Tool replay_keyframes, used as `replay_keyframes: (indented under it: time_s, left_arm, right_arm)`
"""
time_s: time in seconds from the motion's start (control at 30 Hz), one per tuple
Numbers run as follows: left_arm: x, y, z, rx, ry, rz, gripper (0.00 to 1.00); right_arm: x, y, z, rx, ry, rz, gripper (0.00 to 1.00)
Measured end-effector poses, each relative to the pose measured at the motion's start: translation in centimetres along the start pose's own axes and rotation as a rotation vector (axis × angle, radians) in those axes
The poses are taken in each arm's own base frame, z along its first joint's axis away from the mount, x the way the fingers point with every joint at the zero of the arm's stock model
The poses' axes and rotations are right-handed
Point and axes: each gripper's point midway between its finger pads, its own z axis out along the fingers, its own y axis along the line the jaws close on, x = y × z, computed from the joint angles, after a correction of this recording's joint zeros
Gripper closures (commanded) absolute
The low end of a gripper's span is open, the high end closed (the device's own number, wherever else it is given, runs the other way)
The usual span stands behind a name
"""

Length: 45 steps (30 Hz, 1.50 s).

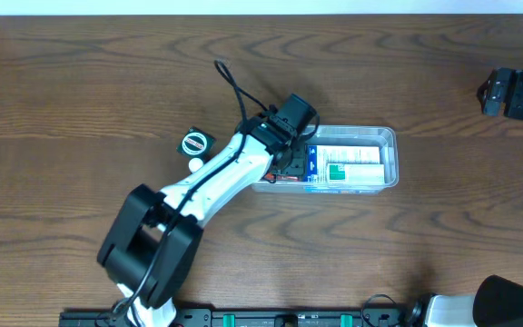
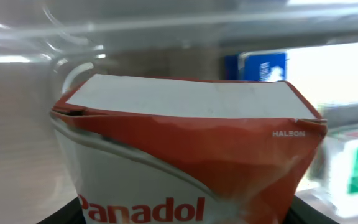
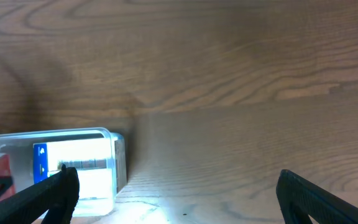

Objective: Pack container
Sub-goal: 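Carry red Panadol box over container with left gripper, then lower red Panadol box into container beside blue box and release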

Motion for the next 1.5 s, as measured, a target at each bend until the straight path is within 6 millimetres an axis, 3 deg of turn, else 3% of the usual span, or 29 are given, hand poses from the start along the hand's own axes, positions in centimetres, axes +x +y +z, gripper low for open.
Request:
replay_keyframes:
  time_s: [0.23,1.5]
  left_arm:
    - [0.8,0.4,2.0,-0.027,0.044,-0.002,0.35]
    - [-0.4,-0.3,2.0,0.004,-0.005,-0.016,0.34]
  right_arm:
    - [0.0,0.0,0.0,0.0,0.0,0.0,0.01]
    - [0.0,0.0,0.0,0.0,0.0,0.0,0.01]
